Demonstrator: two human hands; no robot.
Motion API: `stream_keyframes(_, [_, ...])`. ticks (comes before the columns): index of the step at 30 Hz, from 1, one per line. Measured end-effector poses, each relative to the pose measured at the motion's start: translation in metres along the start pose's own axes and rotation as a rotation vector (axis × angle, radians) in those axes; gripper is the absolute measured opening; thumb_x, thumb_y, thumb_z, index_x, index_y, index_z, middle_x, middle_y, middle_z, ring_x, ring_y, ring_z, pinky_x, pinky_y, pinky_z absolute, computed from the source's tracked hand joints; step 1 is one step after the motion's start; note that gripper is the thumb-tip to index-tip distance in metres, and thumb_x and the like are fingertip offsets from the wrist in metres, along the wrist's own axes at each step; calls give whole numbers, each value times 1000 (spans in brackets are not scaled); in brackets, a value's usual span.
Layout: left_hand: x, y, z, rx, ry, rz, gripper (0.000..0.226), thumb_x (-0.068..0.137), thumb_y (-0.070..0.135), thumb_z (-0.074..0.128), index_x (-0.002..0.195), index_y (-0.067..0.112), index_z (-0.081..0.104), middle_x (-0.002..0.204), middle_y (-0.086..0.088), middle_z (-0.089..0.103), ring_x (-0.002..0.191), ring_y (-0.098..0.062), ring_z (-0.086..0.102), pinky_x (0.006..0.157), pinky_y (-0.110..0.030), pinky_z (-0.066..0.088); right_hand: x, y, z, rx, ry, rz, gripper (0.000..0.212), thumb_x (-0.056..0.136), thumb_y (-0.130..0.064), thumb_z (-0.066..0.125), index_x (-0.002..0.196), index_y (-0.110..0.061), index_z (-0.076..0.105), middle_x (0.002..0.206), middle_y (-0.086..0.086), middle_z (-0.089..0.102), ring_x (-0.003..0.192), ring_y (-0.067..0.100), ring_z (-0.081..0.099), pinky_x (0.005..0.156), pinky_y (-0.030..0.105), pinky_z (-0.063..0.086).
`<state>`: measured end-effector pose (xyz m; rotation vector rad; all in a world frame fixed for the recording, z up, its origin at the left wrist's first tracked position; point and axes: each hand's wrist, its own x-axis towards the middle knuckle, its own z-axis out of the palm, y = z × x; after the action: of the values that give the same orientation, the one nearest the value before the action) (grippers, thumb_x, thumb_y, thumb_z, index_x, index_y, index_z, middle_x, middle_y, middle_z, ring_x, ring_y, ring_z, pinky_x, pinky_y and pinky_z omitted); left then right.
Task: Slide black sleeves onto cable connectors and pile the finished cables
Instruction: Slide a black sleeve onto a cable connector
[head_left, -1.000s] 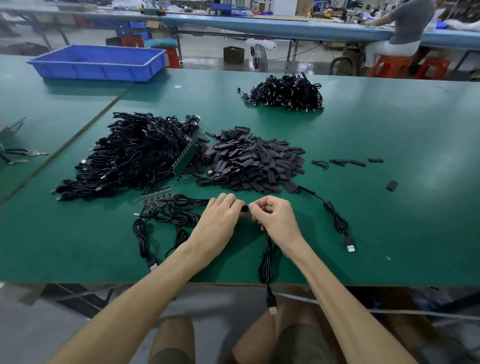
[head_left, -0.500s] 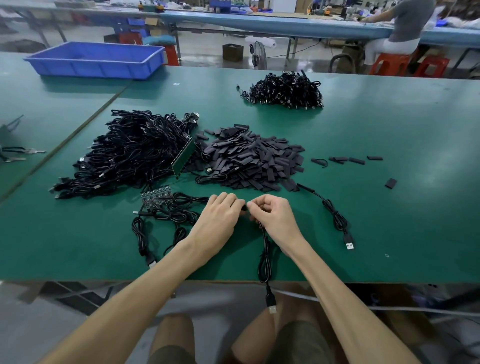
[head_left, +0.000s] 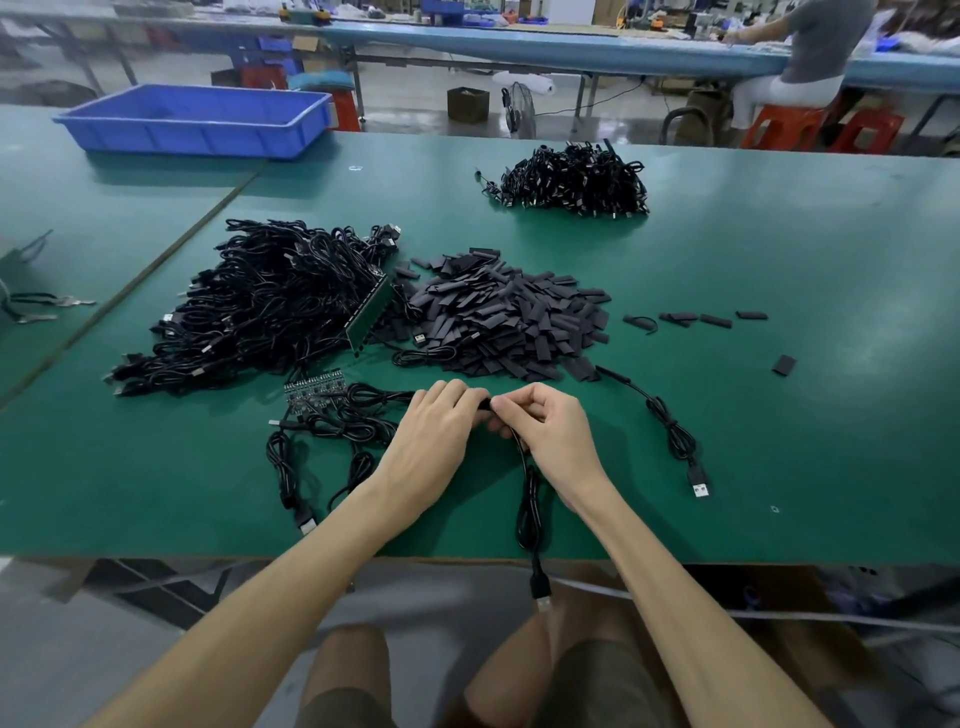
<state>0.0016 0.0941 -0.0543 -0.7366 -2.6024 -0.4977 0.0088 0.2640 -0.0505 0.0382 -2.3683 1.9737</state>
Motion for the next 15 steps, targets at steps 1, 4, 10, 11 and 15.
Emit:
stream_keyframes(1, [0, -1, 1, 1, 12, -7, 22, 101, 14, 60, 122, 6, 63, 105, -9, 63, 97, -29, 58, 83, -39, 47, 0, 0, 0, -3, 6, 5, 11, 98, -22, 71, 95, -11, 74, 82, 1, 79, 77, 11, 74, 65, 20, 54])
stream_keyframes(4, [0, -1, 2, 11, 42, -39, 22, 101, 19, 62, 120, 7, 64, 102, -8, 63, 95, -29, 58, 81, -41, 50, 0, 0, 0, -20, 29, 16, 10, 99, -22, 70, 97, -13, 73, 85, -1, 80, 83, 13, 74, 60, 21, 52])
stream_keyframes(10, [0, -2, 1, 8, 24, -42, 20, 100, 18, 64, 115, 4, 66, 99, -9, 63, 93, -30, 57, 83, -43, 50, 0, 1, 0, -16, 34, 12, 9, 98, -20, 70, 95, -13, 74, 82, 1, 79, 75, 11, 73, 59, 21, 51])
stream_keyframes(11, [0, -1, 0, 3, 19, -33, 20, 100, 16, 63, 115, 3, 66, 99, -10, 62, 92, -31, 57, 83, -43, 50, 1, 1, 0, -18, 28, 10, 8, 98, -20, 70, 95, -13, 74, 82, 1, 79, 75, 10, 72, 59, 21, 51])
stream_keyframes(15, [1, 1, -3, -23, 2, -31, 20, 101, 13, 60, 115, 0, 65, 99, -12, 62, 93, -31, 56, 83, -43, 50, 0, 1, -2, -21, 10, 3, 7, 98, -20, 71, 94, -14, 74, 81, 0, 79, 73, 8, 71, 60, 21, 50])
